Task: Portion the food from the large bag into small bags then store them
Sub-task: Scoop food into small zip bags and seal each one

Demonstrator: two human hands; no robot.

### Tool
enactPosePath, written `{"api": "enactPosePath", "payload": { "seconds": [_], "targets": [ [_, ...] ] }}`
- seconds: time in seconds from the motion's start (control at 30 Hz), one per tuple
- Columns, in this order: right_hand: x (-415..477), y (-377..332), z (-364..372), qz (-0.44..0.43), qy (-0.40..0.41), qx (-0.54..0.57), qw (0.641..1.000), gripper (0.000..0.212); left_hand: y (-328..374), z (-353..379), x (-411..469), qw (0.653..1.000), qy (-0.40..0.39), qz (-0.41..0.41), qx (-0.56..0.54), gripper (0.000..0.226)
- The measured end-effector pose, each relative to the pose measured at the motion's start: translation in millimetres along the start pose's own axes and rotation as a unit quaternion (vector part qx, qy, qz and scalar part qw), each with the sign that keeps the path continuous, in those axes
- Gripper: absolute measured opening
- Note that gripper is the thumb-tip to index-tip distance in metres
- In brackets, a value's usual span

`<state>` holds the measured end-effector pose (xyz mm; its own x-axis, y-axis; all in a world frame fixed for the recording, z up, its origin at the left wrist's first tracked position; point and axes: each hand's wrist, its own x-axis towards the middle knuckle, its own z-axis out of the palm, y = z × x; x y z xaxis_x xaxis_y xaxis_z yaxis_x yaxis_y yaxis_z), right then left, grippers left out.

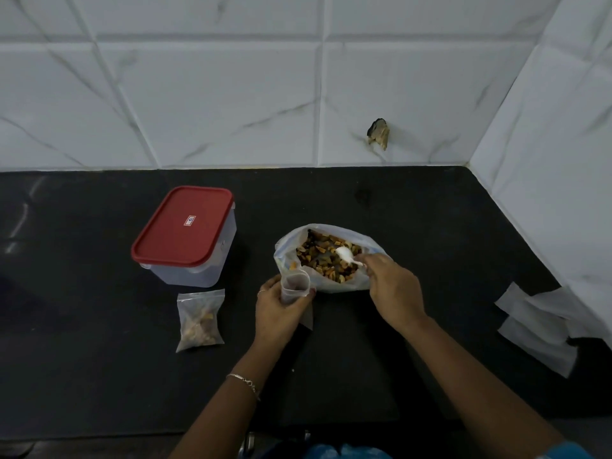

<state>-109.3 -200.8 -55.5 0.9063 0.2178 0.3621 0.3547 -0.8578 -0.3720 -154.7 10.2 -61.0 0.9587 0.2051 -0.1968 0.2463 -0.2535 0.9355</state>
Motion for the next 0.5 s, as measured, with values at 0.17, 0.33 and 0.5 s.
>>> {"api": "enactPosePath", "payload": {
  "seconds": [0.17,0.33,0.5],
  "targets": [
    [-1,-5,-8,0.111,-0.005,0.116,0.987,0.031,11,-3,5,0.996,-0.067,-0.046,-0.025,0.033],
    [-12,-12,-6,0.048,-0.019,0.014,0.999,0.029,19,-7,9,0.992,-0.099,-0.072,-0.031,0.033],
    [-16,-27,3,0.261,-0.070,0.245,0.931,0.024,20,-7,9,0.989,-0.117,-0.078,-0.038,0.022]
  ]
}}
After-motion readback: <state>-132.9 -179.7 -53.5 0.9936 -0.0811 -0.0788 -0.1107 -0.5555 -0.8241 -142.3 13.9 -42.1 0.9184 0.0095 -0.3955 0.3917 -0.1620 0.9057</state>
